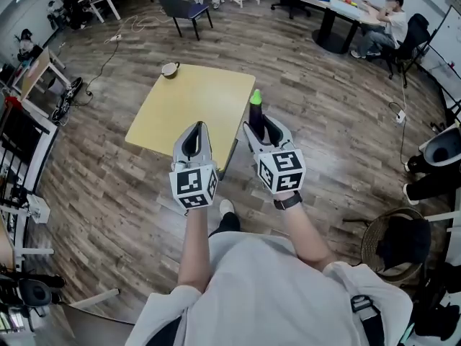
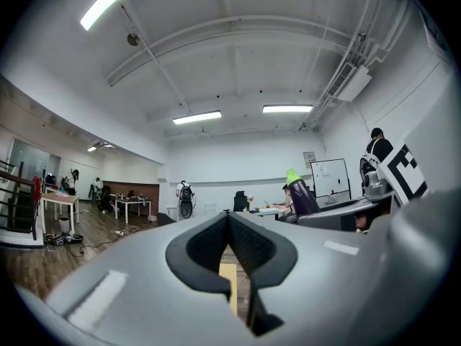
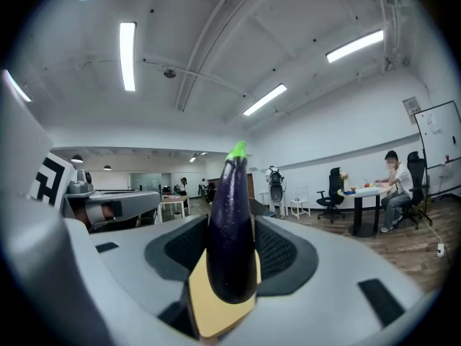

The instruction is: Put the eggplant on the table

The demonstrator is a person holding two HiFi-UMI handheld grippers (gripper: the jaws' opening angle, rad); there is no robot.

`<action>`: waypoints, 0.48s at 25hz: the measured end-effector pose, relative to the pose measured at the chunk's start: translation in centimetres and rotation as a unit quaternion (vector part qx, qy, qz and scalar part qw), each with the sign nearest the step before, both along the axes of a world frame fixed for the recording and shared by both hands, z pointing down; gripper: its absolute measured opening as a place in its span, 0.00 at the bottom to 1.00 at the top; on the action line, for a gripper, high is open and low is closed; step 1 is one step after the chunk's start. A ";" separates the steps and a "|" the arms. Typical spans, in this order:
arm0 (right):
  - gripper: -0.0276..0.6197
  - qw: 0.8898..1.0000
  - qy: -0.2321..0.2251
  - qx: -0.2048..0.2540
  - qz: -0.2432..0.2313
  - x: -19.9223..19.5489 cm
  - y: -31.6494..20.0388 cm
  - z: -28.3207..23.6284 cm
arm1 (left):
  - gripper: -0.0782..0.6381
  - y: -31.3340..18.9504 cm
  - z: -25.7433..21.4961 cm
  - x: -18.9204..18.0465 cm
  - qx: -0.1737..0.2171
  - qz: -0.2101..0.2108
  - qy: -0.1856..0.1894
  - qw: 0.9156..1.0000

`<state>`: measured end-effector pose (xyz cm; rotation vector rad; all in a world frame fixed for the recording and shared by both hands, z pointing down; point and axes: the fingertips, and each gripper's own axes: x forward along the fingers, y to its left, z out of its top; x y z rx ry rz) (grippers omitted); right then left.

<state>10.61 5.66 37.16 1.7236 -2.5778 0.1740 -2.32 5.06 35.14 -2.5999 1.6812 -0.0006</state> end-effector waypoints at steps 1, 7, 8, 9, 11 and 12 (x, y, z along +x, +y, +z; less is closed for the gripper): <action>0.35 1.000 0.002 0.000 0.001 -0.4 -1.5 -0.2 | 0.12 -1.6 -0.3 -0.5 0.001 0.001 0.003 1.000; 0.35 1.000 0.010 -0.003 -0.002 -5.0 -10.0 -0.4 | 0.12 -10.1 -0.4 -4.4 0.005 0.009 0.009 1.000; 0.35 1.000 0.012 -0.005 -0.004 -5.8 -11.5 -0.2 | 0.12 -11.4 -0.2 -4.9 0.004 0.010 0.007 1.000; 0.35 1.000 0.015 -0.007 -0.005 -6.6 -12.9 0.0 | 0.12 -12.7 0.0 -5.6 0.003 0.010 0.006 1.000; 0.35 1.000 0.019 -0.008 -0.010 -8.3 -15.5 0.2 | 0.12 -15.2 0.2 -7.1 0.002 0.008 0.007 1.000; 0.35 1.000 0.023 -0.007 -0.013 -9.1 -16.7 0.3 | 0.12 -16.4 0.3 -7.8 0.002 0.007 0.008 1.000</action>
